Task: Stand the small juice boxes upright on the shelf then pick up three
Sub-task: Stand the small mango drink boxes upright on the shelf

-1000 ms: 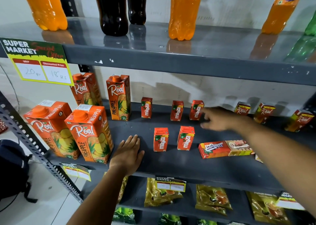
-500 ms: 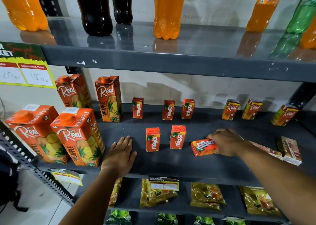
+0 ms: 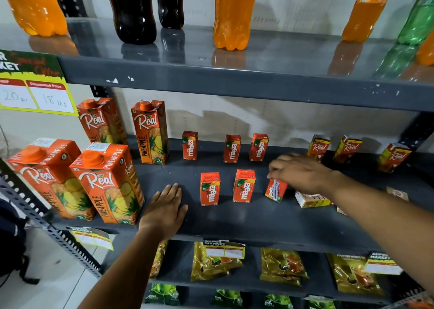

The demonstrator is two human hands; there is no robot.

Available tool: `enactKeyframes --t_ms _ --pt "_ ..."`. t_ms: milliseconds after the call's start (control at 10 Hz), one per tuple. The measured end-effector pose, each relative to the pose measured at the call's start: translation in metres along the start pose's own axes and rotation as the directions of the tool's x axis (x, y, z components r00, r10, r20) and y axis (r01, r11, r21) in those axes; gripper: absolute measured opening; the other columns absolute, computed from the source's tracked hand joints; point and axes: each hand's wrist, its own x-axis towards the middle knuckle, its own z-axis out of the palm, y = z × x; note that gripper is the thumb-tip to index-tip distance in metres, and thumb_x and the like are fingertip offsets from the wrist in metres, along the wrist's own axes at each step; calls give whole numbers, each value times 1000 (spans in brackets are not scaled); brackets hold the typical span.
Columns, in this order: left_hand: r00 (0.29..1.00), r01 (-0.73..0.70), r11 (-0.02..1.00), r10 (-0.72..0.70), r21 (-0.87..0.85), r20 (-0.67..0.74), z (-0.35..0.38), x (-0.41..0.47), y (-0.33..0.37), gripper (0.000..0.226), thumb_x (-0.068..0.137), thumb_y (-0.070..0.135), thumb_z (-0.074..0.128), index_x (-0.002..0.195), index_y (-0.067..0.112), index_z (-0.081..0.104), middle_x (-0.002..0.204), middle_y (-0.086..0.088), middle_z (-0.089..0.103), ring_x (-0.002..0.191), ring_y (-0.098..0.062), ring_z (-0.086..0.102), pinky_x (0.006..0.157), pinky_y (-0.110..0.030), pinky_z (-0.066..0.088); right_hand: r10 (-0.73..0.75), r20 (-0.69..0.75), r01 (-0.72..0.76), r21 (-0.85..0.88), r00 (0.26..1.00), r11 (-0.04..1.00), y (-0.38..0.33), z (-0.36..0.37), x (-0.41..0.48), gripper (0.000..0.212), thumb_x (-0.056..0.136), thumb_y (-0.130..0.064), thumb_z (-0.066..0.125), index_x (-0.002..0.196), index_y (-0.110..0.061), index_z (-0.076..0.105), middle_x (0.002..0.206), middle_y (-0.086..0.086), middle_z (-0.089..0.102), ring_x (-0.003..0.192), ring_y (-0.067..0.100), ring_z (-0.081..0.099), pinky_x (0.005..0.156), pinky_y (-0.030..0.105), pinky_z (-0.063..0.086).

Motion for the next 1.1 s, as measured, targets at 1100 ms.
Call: enactKeyframes --t_ms 1100 --pt "1000 -11 1000 11 -26 -20 0 -1 0 62 99 48 26 150 14 17 161 -3 13 147 -19 7 117 -38 8 291 159 -304 61 943 951 2 -5 14 61 85 -63 47 124 -17 49 114 9 66 103 29 60 78 35 45"
